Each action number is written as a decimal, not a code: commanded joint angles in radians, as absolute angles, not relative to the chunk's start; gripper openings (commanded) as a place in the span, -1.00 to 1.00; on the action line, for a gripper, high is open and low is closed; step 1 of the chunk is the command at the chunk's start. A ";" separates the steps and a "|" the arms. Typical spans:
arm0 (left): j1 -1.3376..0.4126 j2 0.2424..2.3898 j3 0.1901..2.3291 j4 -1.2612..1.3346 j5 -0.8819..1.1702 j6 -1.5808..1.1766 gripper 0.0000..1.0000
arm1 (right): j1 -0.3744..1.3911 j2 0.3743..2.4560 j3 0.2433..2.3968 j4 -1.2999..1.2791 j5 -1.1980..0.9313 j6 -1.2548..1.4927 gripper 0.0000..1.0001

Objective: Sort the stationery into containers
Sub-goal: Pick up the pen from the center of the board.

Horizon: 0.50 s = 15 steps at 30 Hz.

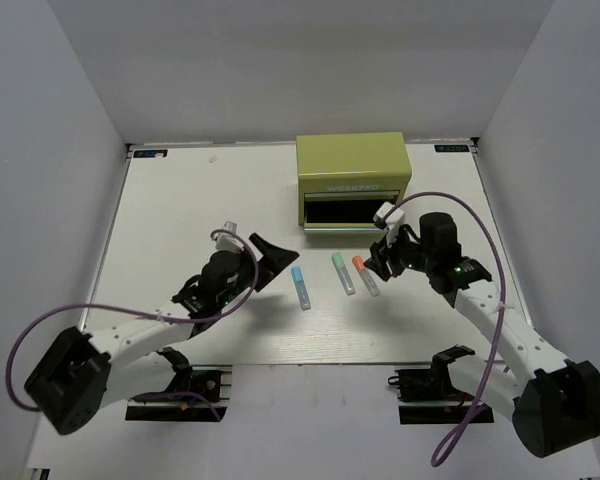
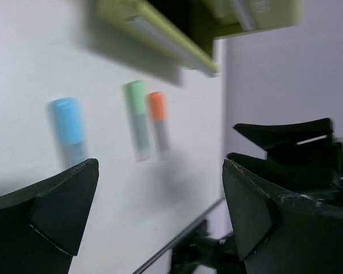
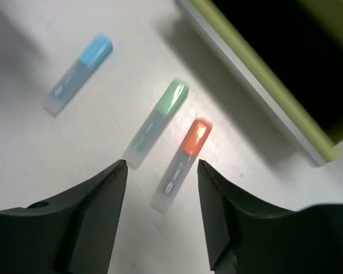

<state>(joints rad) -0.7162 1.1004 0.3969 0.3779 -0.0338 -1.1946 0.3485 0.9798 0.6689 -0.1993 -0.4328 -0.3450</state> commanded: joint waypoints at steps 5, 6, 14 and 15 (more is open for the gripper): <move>-0.710 0.992 0.577 -0.220 -0.170 -0.941 0.96 | 0.380 1.142 0.634 -0.264 -0.385 -0.336 0.27; -0.719 1.008 0.600 -0.253 -0.170 -0.901 0.96 | 0.380 1.158 0.637 -0.255 -0.371 -0.334 0.27; -0.719 1.057 0.666 -0.328 -0.190 -0.867 0.84 | 0.422 1.339 0.658 -0.140 -0.172 -0.272 0.24; -0.719 1.057 0.666 -0.328 -0.190 -0.867 0.84 | 0.434 1.348 0.655 -0.106 -0.125 -0.264 0.24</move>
